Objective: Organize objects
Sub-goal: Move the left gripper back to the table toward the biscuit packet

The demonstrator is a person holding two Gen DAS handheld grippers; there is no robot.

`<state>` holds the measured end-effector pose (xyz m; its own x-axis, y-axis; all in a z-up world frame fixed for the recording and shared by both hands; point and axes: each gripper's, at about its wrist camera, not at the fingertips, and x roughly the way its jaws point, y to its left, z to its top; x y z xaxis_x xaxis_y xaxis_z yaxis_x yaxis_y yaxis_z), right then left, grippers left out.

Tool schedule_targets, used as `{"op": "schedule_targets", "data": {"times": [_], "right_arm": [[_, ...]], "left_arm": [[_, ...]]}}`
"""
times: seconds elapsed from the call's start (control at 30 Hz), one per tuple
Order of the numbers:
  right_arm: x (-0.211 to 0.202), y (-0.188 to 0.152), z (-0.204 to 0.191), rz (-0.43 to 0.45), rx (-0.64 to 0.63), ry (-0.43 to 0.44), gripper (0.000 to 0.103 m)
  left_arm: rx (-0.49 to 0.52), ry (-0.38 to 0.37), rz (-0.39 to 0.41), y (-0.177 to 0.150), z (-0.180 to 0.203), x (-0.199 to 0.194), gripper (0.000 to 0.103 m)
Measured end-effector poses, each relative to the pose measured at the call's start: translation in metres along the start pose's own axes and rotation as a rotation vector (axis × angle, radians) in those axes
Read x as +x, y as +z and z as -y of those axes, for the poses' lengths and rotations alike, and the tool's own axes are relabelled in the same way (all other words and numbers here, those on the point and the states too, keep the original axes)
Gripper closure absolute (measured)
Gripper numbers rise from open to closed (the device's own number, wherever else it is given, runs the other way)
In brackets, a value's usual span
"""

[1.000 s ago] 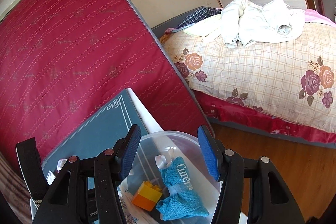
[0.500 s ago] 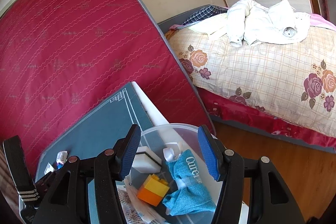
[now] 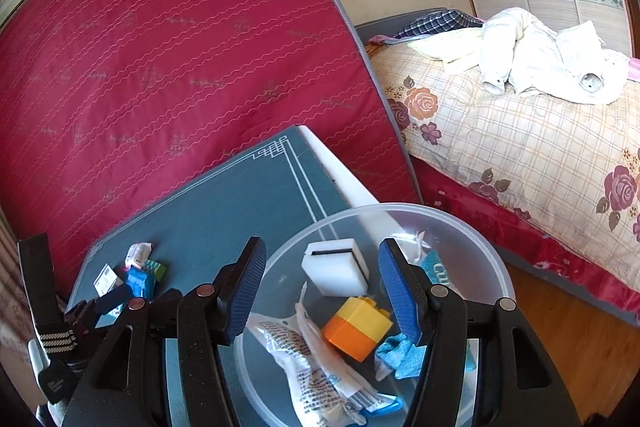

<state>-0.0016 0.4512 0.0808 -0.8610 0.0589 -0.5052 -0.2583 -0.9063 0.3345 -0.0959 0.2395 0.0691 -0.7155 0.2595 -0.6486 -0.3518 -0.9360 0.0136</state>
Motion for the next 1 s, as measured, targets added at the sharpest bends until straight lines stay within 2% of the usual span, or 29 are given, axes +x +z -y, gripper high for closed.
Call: {"op": "schedule_targets", "data": {"times": [0.3,0.47,0.6,0.77,1.0], "right_arm": [[0.003,-0.026,-0.048,-0.043,-0.121,0.062,0.038],[0.006,-0.042,-0.068,-0.078,-0.162,0.094,0.038],[0.012,-0.054,-0.083,-0.112,-0.189,0.114,0.037],[0.017,-0.066,-0.1,-0.137,-0.225,0.134,0.037],[0.021,-0.077,-0.109,-0.167,-0.247,0.158,0.037]], "left_arm": [[-0.088,0.093,-0.018,-0.014,-0.065,-0.004,0.001],[-0.137,0.196,-0.029,-0.023,-0.104,-0.001,0.001],[-0.206,0.247,-0.056,-0.03,-0.138,0.0,0.001],[-0.353,0.246,-0.105,-0.035,-0.176,0.004,0.001],[-0.541,0.254,-0.16,-0.035,-0.205,0.019,0.001]]}}
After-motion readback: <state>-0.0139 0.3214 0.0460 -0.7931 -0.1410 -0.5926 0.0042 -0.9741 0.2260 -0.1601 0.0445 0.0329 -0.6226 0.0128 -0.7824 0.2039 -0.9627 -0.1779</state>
